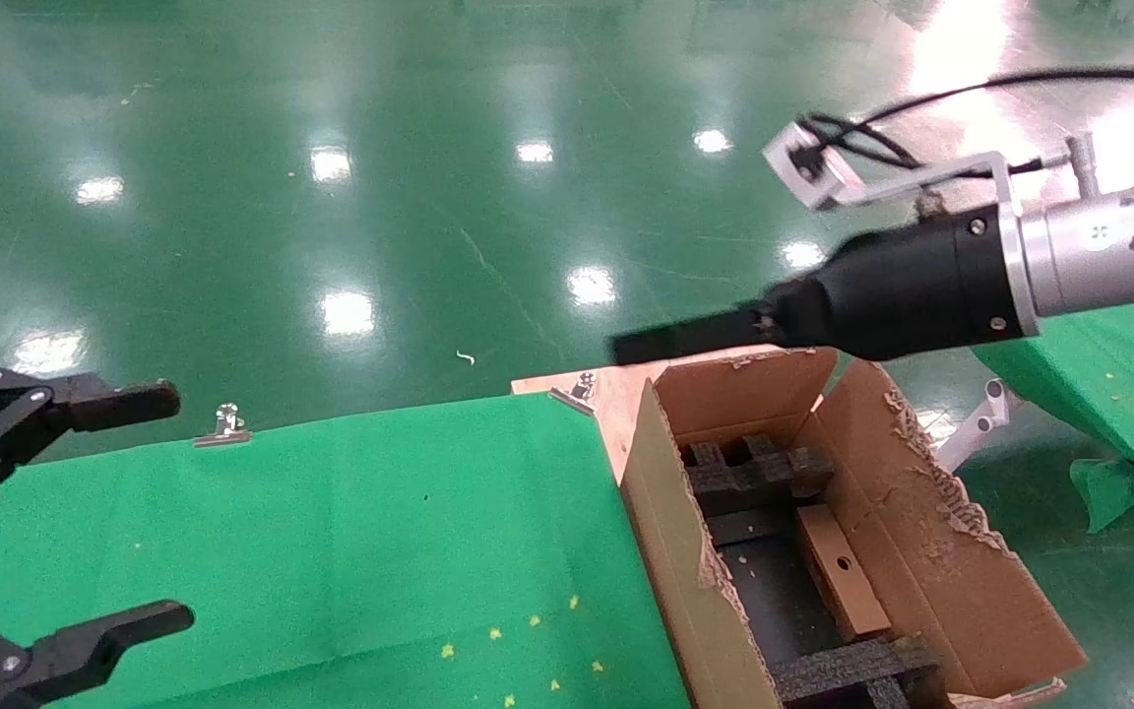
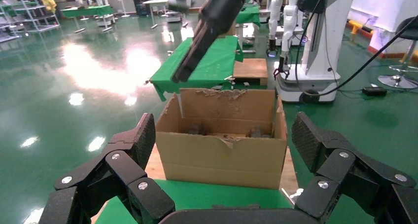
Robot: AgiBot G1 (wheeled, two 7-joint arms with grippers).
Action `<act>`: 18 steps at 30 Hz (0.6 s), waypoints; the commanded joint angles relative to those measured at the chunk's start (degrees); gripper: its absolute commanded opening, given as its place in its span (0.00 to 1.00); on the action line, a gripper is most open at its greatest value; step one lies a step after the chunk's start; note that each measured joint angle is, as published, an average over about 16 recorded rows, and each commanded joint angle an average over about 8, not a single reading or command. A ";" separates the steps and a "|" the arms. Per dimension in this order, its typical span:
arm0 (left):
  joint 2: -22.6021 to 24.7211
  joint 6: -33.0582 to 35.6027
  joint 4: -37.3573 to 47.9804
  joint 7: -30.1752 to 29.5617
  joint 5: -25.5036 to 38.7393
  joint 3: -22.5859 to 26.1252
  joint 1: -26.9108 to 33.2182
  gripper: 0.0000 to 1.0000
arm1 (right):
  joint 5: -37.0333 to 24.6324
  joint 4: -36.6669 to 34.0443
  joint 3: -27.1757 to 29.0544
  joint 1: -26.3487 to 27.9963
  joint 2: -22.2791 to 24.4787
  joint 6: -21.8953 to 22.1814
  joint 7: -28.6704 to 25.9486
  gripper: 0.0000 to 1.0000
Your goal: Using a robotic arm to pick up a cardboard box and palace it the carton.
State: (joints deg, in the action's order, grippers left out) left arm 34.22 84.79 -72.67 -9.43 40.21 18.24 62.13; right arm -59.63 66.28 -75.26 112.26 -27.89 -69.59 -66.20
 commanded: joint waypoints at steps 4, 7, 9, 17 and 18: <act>0.00 0.00 0.01 0.01 0.00 0.01 0.00 1.00 | 1.42 0.56 4.64 -3.94 -0.55 -1.29 4.34 1.00; 0.00 0.00 0.01 0.01 -0.01 0.01 0.01 1.00 | 2.37 0.95 7.83 -6.67 -0.93 -2.15 7.31 1.00; 0.00 0.00 0.01 0.01 -0.01 0.02 0.01 1.00 | 3.00 1.21 9.94 -8.48 -1.19 -2.72 9.30 1.00; -0.01 0.00 0.01 0.02 -0.02 0.03 0.01 1.00 | 5.55 2.27 18.46 -15.77 -2.21 -5.04 17.27 1.00; -0.01 0.00 0.01 0.02 -0.02 0.03 0.01 1.00 | 5.88 2.40 19.54 -16.69 -2.34 -5.33 18.28 1.00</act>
State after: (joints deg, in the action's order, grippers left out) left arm 34.21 84.78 -72.66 -9.42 40.19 18.27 62.14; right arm -53.76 68.68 -55.75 95.58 -30.23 -74.91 -47.94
